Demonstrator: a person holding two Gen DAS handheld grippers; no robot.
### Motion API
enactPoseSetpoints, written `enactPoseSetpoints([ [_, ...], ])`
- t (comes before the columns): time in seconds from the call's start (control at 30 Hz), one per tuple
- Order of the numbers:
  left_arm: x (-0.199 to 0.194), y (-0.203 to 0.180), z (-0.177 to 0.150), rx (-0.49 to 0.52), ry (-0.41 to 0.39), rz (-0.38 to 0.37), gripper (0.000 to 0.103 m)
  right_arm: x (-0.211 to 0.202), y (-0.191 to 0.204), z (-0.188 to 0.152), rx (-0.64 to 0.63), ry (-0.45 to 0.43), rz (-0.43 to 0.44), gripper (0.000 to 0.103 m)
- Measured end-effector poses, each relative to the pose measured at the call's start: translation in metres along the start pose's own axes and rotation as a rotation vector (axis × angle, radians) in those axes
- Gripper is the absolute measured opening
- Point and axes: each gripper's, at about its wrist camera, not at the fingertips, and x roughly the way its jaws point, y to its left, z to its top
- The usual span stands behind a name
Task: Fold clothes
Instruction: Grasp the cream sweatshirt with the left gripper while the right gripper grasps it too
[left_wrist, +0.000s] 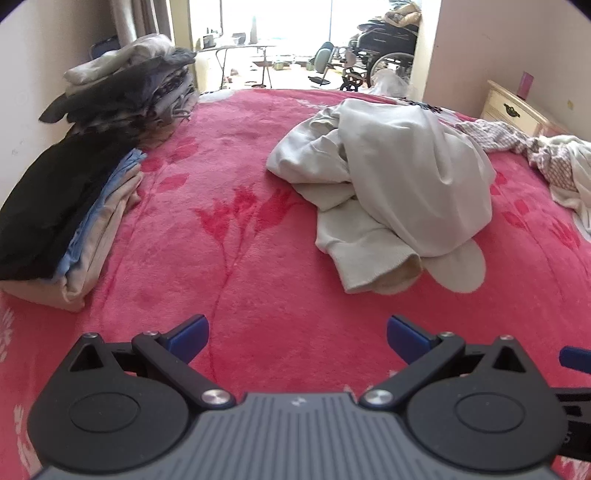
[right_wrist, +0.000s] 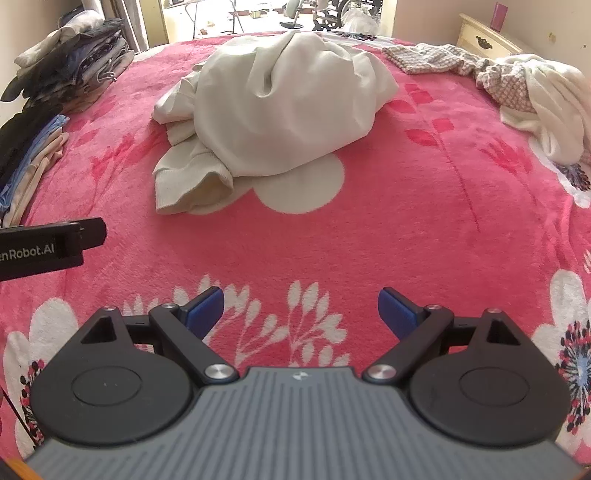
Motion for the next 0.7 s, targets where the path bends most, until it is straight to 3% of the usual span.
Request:
enactPoseSetpoints([
  [0.2, 0.012, -0.006, 0.006, 0.073, -0.070, 0.013, 0.103, 0.005, -0.013, 0.008, -0.002, -0.070, 0.045, 0.091],
  [0.43, 0.035, 0.004, 0.032, 0.082, -0.173, 0.036, 0.103, 0.004, -0.028, 0.030, -0.107, -0.302, 0.067, 0.091],
  [0.53, 0.046, 0.010, 0.047, 0.084, -0.228, 0.059, 0.103, 0.010, -0.029, 0.049, -0.190, -0.401, 0.104, 0.098],
  [0.7, 0.069, 0.016, 0.075, 0.094, -0.322, 0.084, 0.103, 0.030, -0.011, 0.101, -0.296, -0.471, 0.165, 0.102],
])
